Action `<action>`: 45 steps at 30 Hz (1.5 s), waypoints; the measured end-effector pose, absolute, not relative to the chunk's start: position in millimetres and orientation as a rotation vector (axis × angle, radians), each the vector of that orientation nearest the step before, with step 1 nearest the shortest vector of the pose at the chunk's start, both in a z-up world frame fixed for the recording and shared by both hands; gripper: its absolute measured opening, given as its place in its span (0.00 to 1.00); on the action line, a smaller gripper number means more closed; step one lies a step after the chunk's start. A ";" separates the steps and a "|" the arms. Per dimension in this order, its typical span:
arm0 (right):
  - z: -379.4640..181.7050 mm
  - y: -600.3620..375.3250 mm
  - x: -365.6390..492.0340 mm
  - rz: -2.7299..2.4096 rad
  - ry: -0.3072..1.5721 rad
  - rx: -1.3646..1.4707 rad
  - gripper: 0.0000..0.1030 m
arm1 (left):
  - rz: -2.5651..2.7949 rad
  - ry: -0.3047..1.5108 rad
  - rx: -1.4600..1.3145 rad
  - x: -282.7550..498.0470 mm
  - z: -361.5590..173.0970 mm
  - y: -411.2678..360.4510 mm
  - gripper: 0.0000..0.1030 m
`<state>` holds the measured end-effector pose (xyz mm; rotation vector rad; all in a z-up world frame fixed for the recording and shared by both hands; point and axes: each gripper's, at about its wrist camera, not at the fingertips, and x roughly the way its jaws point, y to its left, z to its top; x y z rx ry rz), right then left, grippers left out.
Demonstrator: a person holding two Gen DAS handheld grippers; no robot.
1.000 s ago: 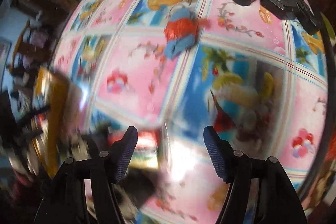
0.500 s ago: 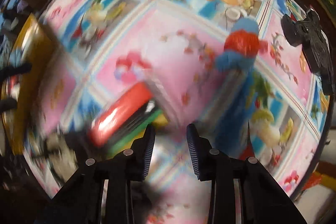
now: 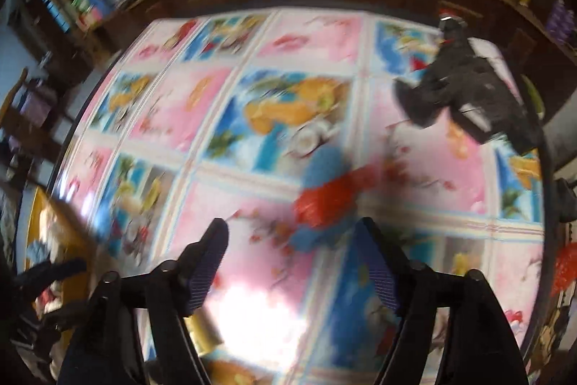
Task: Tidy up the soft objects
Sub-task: 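Move the left tool to the clear stick bag while the right tool reaches the blue cloth, then grasp the clear stick bag with the left tool while the right tool grasps the blue cloth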
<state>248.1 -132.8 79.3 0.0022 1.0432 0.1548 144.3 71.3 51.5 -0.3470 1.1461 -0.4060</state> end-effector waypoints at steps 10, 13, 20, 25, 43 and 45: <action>45.8 -120.5 271.9 0.090 1.061 -0.121 0.70 | -0.361 1.323 -0.113 173.9 24.6 12.6 0.82; 40.7 -122.7 272.7 0.134 1.112 -0.079 0.35 | -0.387 1.347 -0.033 176.3 21.9 -5.9 0.85; 49.1 -153.3 247.5 0.098 1.067 -0.041 0.35 | -0.511 1.251 0.108 162.2 32.8 -24.9 0.36; 70.3 -184.1 221.3 0.045 0.996 0.035 0.35 | -0.530 1.187 0.050 159.3 51.4 -8.9 0.16; 117.4 -227.2 83.9 0.110 0.817 0.213 0.35 | -0.484 1.147 0.071 147.3 68.7 -24.7 0.54; 106.3 -236.3 66.4 0.145 0.801 0.266 0.35 | -0.476 1.170 0.109 148.8 65.0 -37.6 0.54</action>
